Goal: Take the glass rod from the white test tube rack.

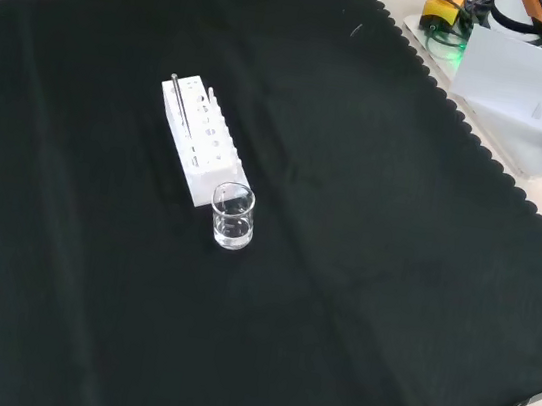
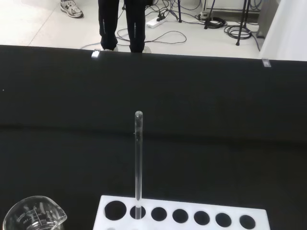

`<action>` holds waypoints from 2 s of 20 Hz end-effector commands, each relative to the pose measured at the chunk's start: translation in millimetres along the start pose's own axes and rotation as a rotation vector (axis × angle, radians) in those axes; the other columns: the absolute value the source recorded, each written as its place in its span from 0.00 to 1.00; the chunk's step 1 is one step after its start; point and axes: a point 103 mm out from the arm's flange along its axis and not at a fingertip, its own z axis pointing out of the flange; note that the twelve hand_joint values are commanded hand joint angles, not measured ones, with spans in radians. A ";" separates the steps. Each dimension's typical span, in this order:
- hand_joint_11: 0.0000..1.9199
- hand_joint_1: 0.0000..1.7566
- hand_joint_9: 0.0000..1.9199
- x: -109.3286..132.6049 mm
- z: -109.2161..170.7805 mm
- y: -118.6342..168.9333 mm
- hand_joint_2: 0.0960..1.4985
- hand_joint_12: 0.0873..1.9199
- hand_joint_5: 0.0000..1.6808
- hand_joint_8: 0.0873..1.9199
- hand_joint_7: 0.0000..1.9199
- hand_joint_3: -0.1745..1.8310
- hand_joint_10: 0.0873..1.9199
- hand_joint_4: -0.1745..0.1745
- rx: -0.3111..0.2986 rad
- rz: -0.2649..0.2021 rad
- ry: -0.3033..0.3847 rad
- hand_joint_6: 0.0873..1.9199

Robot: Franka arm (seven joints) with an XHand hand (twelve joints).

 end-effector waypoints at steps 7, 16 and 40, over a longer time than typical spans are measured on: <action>0.30 0.38 0.39 17.9 39.4 36.8 0.54 0.66 0.25 0.42 0.25 0.35 0.37 0.00 -0.011 -0.040 0.013 0.03; 0.33 0.38 0.40 22.4 70.0 54.0 0.54 0.64 0.24 0.42 0.26 0.36 0.35 0.00 -0.004 -0.062 -0.002 0.06; 0.34 0.36 0.43 15.5 133.5 81.4 0.55 0.64 0.22 0.43 0.26 0.37 0.36 0.00 0.057 -0.066 -0.015 0.13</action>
